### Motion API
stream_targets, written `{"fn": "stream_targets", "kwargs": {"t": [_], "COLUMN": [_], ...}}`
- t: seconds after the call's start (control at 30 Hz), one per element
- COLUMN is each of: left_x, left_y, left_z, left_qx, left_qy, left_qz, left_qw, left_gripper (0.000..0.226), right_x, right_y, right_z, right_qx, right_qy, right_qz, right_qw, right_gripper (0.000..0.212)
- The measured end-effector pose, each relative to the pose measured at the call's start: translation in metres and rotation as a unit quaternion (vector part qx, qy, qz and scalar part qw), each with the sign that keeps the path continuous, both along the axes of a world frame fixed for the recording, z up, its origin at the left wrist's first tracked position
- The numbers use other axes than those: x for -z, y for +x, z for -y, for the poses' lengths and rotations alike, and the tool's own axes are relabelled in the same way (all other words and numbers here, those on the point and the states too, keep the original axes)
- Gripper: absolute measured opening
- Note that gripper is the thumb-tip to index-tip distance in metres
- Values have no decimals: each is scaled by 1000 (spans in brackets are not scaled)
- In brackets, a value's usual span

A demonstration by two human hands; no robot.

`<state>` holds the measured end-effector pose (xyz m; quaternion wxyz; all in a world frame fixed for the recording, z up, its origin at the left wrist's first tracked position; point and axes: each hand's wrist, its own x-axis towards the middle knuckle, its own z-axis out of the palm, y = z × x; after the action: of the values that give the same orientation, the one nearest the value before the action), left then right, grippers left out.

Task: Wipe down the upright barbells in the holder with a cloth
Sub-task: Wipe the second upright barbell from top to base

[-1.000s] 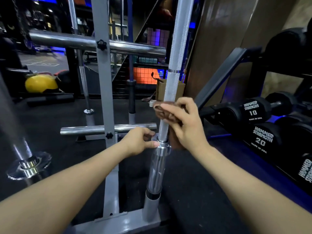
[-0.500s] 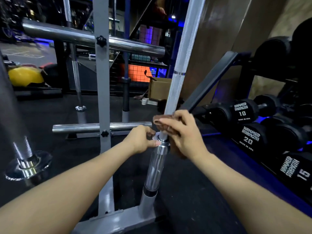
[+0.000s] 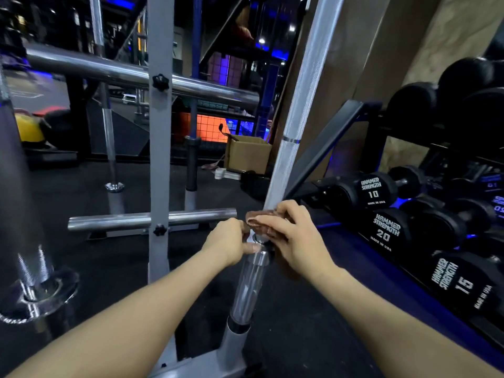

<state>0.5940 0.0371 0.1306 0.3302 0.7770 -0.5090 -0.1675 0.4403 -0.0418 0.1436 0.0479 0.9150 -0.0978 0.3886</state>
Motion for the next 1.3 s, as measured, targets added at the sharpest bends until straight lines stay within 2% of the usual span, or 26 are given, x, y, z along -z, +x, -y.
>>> {"fn": "stream_targets", "kwargs": {"t": [0.07,0.1,0.2,0.27,0.37,0.5,0.67,0.83,0.93,1.03,1.2,1.3], "left_x": [-4,-6,-8,-10,-13,-14,-14,-17,-19,-21,-23,-28], "left_y": [-1,-2,-2,-3,-4,-5,-4,-7,-12,-15,-22,-24], "left_z": [-1,-1,-1,-1,-2,-2,1,0,-2,-4,-10,-7], "left_qx": [-4,-4,0,0,-9,-17,-25,-43,-47,-46,-32,-48], "left_qy": [16,24,34,38,43,53,55,60,56,51,34,42], "left_qz": [6,10,21,23,20,31,12,27,47,52,34,-10], "left_qw": [1000,1000,999,999,999,998,998,997,996,996,998,998], "left_gripper": [36,35,30,32,41,32,37,34,30,25,38,37], "right_x": [-17,-32,-80,-89,-63,-26,-21,3,3,2,4,-15], "right_y": [-2,-1,7,12,10,6,3,-10,-13,-16,-40,-47], "right_z": [-3,-5,-8,-10,-15,-15,-6,9,16,22,47,60], "right_qx": [24,33,66,89,83,80,56,13,3,-27,-53,-50], "right_qy": [-23,-32,-24,-40,-47,-36,-31,-76,-82,-77,-16,116], "right_qz": [-33,-22,98,101,54,-8,-12,-84,-81,-69,-85,10], "right_qw": [999,999,993,990,994,996,998,994,993,994,995,992], "right_gripper": [33,37,36,34,35,34,35,38,32,35,34,32]}}
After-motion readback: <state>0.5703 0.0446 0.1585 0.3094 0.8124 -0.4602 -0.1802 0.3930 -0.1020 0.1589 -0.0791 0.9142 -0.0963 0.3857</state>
